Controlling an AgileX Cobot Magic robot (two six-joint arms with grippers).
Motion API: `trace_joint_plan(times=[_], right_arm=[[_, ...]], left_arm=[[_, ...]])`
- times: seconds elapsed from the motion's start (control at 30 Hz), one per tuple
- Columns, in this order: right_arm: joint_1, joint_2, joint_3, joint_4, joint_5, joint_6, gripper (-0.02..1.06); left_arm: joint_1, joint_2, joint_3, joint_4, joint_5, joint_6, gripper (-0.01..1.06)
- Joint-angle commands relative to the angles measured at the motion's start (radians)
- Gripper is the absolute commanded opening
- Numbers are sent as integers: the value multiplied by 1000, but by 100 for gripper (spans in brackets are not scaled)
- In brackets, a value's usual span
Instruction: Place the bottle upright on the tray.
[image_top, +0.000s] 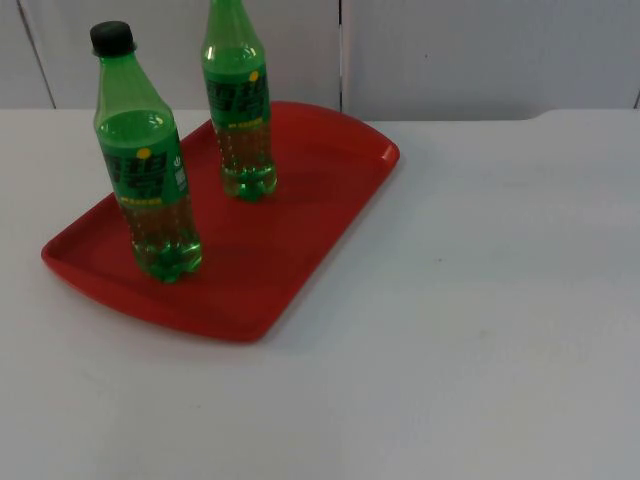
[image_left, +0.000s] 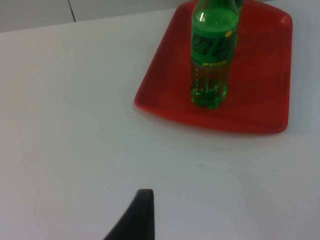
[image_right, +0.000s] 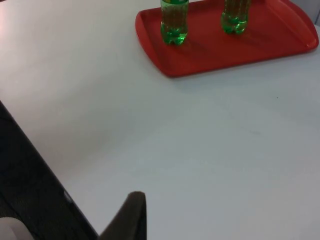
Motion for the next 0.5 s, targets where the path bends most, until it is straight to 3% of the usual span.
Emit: trace_joint_plan(times=[0.0,0.47], right_arm=[[7,-3,3,-1,-7,-7,105],[7,-3,3,-1,-7,-7,105]], left_arm=[[-5,-3,4,0,-3,-7,101],[-5,-3,4,0,-3,-7,101]])
